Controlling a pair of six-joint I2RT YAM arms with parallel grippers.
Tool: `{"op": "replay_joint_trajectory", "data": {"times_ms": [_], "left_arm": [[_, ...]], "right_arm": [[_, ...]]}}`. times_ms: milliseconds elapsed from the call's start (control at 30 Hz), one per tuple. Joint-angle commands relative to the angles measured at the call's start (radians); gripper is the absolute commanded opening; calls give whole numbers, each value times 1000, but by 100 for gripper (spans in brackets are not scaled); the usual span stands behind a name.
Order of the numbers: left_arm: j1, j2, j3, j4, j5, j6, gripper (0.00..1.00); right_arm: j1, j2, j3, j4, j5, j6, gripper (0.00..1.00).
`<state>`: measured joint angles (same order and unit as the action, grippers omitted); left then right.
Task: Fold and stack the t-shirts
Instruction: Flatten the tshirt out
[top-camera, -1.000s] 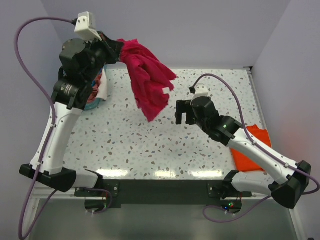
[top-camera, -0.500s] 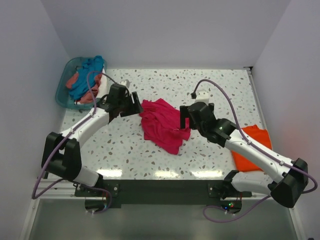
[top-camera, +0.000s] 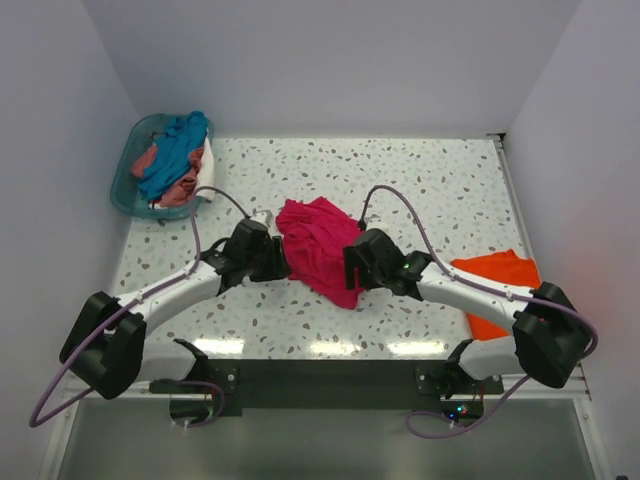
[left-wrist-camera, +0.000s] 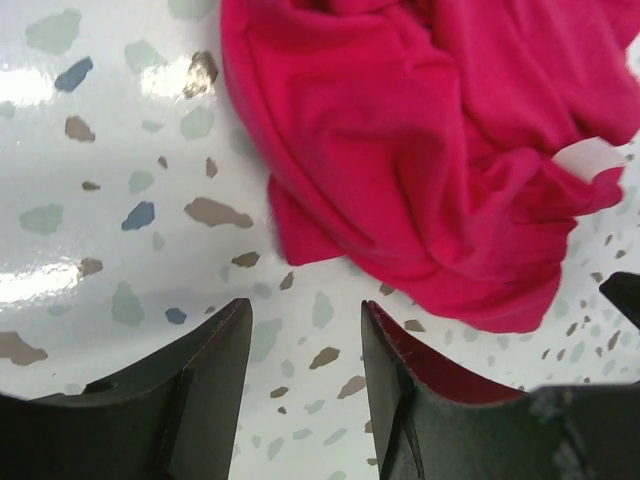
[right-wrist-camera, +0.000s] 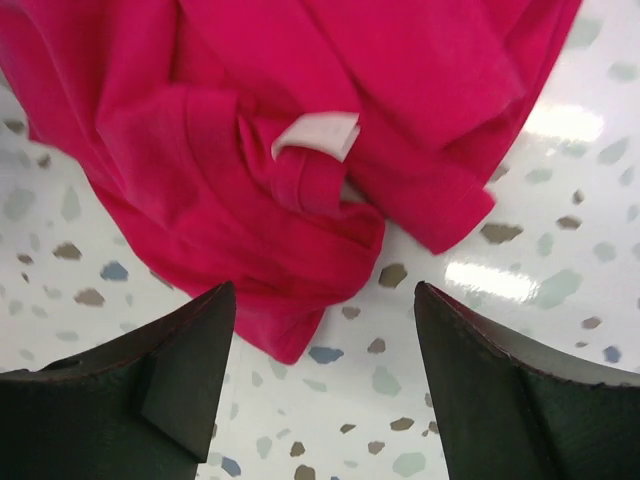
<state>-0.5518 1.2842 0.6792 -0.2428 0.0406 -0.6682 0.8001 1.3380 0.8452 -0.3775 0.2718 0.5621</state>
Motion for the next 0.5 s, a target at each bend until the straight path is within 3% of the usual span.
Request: {"op": "replay_joint_trajectory", "data": {"times_ms": [0, 333, 433, 467], "left_arm": [[1, -23, -27, 74, -28, -21, 54], [1, 159, -20, 177, -38, -41, 62], [3, 199, -15, 212, -21, -48, 58], [3, 214, -15, 220, -16, -51, 55]], "right_arm": [[40, -2, -76, 103, -51, 117, 75], [106, 88, -120, 189, -48, 234, 74], [108, 102, -112, 181, -23, 243, 66], [106, 98, -106, 163, -11, 246, 59]]}}
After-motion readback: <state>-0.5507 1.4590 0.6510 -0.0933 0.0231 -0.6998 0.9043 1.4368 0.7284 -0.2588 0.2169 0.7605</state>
